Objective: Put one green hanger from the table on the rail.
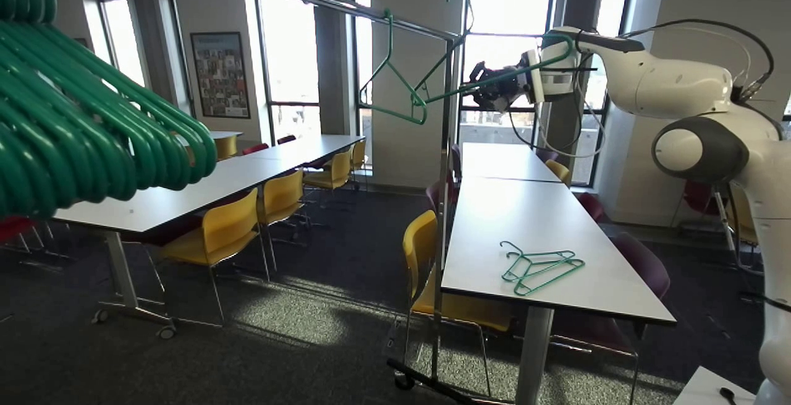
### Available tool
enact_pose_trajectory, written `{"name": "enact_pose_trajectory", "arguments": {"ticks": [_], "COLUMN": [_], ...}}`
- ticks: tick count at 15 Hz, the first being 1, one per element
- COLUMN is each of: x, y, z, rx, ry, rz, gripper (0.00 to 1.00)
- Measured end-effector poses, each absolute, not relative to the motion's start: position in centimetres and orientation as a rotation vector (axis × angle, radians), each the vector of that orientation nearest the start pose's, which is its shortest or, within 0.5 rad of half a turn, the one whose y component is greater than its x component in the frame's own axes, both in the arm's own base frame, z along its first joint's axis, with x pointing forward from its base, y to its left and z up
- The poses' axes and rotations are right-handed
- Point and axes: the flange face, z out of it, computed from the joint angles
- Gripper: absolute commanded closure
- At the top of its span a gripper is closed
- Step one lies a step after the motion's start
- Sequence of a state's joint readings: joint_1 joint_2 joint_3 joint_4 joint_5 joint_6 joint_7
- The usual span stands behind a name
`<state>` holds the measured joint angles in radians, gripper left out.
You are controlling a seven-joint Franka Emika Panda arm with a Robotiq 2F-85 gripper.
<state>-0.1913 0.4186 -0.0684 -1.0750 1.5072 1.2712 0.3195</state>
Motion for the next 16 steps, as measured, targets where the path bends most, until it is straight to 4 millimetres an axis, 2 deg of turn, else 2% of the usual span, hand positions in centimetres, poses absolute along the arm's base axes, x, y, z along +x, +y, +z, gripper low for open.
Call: {"name": "enact_pose_trajectory", "arguments": {"ticks": [3, 7, 16], "x": [65.6, 66.0, 68.3], "y": [-1.8, -1.5, -0.4], "z": [70.8, 71.7, 68.6], "rx": [-1.657, -1.614, -1.494], "ry": [0.333, 0.417, 0.473], "rz": [0.248, 0.333, 0.526], "gripper": [0.98, 0.98, 0.98]}}
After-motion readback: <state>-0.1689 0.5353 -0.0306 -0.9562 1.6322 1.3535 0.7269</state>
